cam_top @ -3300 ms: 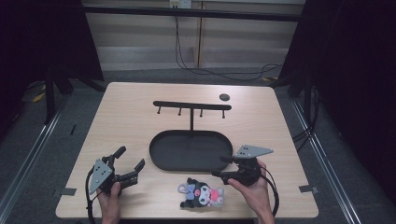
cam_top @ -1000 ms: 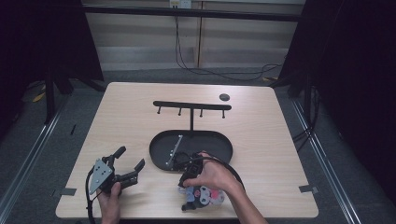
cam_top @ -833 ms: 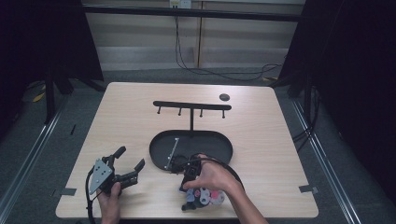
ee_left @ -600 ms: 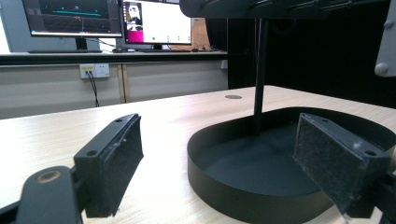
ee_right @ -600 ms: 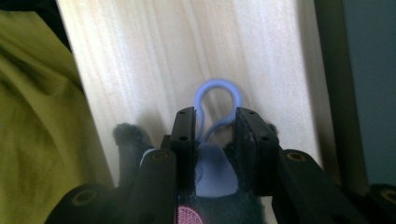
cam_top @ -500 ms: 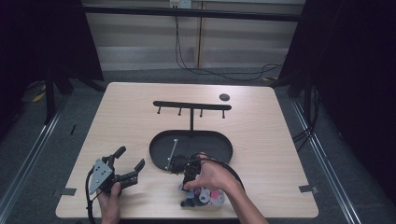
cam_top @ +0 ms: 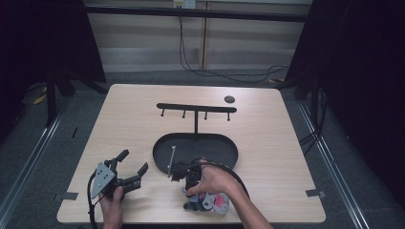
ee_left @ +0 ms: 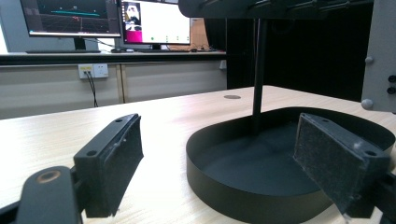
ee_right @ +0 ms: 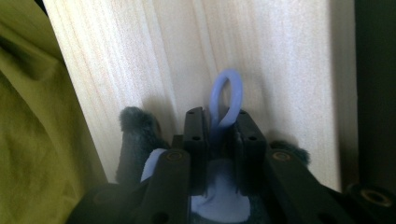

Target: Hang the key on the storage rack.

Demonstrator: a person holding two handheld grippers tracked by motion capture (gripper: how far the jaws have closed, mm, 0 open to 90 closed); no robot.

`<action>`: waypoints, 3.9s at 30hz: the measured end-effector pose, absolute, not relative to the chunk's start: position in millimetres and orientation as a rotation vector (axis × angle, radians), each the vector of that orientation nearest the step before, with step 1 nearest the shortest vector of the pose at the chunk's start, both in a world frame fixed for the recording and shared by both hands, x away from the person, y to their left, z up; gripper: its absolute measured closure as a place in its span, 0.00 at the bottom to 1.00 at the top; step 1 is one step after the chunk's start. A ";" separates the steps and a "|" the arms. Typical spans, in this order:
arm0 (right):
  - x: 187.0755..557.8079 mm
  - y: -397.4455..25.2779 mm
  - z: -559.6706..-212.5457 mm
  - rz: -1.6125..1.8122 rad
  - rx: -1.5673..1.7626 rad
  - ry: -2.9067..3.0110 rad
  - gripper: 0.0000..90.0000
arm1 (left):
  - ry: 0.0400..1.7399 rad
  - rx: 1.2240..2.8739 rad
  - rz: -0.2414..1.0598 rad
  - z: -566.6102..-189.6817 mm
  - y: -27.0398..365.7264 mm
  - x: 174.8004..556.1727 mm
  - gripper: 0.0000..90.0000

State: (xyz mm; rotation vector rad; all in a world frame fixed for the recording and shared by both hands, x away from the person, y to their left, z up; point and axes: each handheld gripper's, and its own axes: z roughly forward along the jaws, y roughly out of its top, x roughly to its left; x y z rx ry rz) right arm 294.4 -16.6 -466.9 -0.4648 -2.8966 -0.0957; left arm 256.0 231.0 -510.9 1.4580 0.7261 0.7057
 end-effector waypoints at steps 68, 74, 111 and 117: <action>315.0 -43.3 -362.9 -0.235 -0.570 -2.931 0.97 | 0.719 1.460 0.696 -510.9 231.1 256.1 0.17; 318.8 -46.9 -355.8 -0.220 -0.550 -2.932 0.97 | 0.717 1.462 0.695 -510.9 231.3 256.2 0.17; 369.2 -69.5 -309.2 -0.150 -0.589 -3.058 0.97 | 0.718 1.460 0.694 -510.8 231.2 256.0 0.17; 382.2 -68.2 -306.0 -0.096 -0.562 -3.045 0.97 | 0.718 1.460 0.695 -510.9 231.1 256.1 0.17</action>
